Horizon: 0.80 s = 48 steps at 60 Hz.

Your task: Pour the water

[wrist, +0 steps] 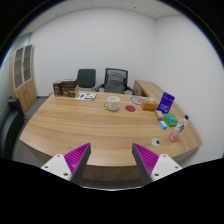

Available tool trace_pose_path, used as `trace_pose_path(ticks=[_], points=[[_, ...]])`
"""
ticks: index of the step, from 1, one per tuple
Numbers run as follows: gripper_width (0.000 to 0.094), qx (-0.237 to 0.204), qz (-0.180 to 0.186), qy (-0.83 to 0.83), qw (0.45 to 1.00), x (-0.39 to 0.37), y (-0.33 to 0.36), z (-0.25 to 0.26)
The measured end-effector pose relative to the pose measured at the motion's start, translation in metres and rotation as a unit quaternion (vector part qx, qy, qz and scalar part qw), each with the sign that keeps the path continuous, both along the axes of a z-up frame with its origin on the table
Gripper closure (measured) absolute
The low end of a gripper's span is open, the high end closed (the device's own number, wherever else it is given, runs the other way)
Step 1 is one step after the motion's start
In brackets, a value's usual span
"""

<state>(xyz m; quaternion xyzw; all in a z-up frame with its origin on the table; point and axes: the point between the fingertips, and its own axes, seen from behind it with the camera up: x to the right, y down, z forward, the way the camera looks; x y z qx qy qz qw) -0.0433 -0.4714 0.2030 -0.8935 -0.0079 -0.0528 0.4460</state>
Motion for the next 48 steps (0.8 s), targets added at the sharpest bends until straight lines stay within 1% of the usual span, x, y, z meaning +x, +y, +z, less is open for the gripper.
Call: trace_pose_path(ticks=[3, 9, 14, 26, 37, 43, 48], points=[[0.0078, -0.005, -0.011, -0.001, 1.000, 0.004, 0.001, 0.001], [0.0077, -0.007, -0.023, -0.005, 1.000, 0.035, -0.004, -0.009], [0.0078, -0.008, -0.025, -0.004, 1.000, 0.089, -0.002, -0.025], [0.0080, -0.010, -0.047, 0.007, 0.999, 0.211, 0.006, -0.068], [0.0078, 0.023, -0.071, 0.010, 0.997, 0.338, 0.042, -0.096], [0.0082, 0.046, -0.075, 0.022, 0.996, 0.393, 0.073, -0.111], [0.0081, 0.062, -0.069, 0.031, 0.995, 0.424, 0.102, -0.123]])
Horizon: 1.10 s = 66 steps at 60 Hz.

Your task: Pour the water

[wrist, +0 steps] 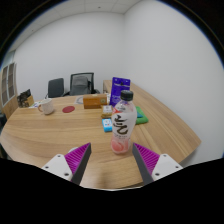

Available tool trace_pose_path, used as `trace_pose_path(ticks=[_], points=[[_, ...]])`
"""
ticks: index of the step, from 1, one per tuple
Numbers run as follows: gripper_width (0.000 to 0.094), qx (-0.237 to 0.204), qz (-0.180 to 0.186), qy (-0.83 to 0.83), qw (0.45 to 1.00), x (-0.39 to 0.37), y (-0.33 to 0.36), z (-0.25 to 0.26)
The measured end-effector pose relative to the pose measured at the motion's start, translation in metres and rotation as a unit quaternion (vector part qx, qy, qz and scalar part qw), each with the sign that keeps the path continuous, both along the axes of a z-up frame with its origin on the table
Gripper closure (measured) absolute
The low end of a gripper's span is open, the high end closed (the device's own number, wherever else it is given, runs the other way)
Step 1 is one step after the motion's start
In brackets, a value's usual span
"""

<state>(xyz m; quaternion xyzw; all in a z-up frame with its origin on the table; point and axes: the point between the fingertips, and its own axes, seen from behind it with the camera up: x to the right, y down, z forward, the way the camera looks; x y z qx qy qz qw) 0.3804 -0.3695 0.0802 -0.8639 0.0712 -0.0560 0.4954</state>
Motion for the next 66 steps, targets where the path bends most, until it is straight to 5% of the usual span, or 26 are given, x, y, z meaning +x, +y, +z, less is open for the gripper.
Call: trace_pose_path(ticks=[13, 25, 41, 53, 66], points=[[0.0120, 0.037, 0.014, -0.006, 0.999, 0.034, 0.064, -0.016], [0.0452, 0.057, 0.002, -0.013, 0.998, 0.049, 0.092, -0.026], [0.0657, 0.069, -0.012, -0.009, 0.997, 0.050, 0.094, -0.025], [0.0657, 0.058, -0.028, -0.058, 0.996, 0.046, 0.108, 0.000], [0.0657, 0.050, -0.054, -0.197, 0.978, 0.034, 0.158, 0.085]])
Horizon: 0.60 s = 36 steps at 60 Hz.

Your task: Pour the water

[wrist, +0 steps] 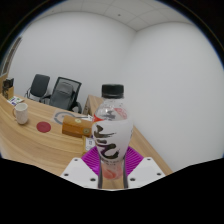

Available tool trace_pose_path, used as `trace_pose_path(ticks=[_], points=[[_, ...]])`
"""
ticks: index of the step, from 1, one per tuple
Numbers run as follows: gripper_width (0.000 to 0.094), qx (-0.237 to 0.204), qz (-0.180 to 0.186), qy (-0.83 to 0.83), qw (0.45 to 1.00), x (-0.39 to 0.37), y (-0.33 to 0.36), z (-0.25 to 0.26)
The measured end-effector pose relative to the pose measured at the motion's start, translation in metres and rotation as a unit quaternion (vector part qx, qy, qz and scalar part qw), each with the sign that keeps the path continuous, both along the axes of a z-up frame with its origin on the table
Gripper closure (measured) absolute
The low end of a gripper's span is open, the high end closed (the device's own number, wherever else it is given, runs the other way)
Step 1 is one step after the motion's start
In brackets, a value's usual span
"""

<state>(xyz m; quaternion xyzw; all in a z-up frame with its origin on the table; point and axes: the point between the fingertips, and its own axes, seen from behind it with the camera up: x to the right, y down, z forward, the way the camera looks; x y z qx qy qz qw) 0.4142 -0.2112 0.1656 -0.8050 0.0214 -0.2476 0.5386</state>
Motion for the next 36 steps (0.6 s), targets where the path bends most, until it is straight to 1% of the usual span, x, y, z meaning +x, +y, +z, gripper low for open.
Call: trace_pose_path(ticks=[9, 17, 21, 27, 32, 36], points=[[0.0658, -0.027, -0.006, -0.157, 0.987, -0.040, 0.064, 0.071], [0.0657, -0.070, 0.007, -0.292, 0.954, -0.092, 0.128, 0.111], [0.0658, -0.097, 0.030, -0.380, 0.919, -0.125, 0.161, 0.119], [0.0658, -0.131, 0.076, -0.509, 0.847, -0.180, 0.203, 0.118], [0.0658, -0.149, 0.123, -0.607, 0.771, -0.223, 0.232, 0.100], [0.0660, -0.176, 0.149, -0.668, 0.708, -0.248, 0.247, 0.078]])
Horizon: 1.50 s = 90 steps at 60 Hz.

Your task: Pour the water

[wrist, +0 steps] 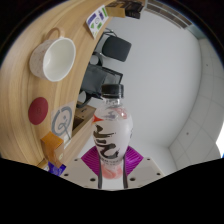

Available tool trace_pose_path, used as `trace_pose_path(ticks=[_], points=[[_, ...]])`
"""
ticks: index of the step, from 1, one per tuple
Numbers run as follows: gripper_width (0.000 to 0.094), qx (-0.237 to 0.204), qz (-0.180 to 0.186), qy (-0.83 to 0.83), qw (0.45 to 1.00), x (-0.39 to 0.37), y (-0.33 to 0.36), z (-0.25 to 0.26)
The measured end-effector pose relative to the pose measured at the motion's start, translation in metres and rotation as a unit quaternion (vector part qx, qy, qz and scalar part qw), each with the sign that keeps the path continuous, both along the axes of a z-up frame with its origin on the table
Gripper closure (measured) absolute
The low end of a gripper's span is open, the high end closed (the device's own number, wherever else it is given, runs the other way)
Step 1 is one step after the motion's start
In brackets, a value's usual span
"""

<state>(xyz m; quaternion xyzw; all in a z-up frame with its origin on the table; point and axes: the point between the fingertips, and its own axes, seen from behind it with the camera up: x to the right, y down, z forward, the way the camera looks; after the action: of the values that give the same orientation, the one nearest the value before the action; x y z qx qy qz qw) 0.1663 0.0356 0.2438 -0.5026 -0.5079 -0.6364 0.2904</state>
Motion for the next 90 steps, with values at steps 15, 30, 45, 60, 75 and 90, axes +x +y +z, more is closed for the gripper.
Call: trace_pose_path(ticks=[15, 30, 45, 60, 75, 90], points=[[0.0658, -0.072, 0.038, -0.126, 0.989, -0.031, 0.022, -0.062], [0.0660, -0.055, 0.039, 0.088, 0.994, -0.023, 0.020, -0.055], [0.0657, 0.009, 0.025, 0.540, 0.842, -0.021, 0.006, -0.027], [0.0658, -0.011, -0.001, 0.759, 0.651, -0.027, 0.020, -0.097], [0.0654, -0.034, -0.028, 0.805, 0.592, -0.030, 0.024, -0.174], [0.0548, -0.020, -0.011, 0.818, 0.575, -0.025, 0.022, -0.184]])
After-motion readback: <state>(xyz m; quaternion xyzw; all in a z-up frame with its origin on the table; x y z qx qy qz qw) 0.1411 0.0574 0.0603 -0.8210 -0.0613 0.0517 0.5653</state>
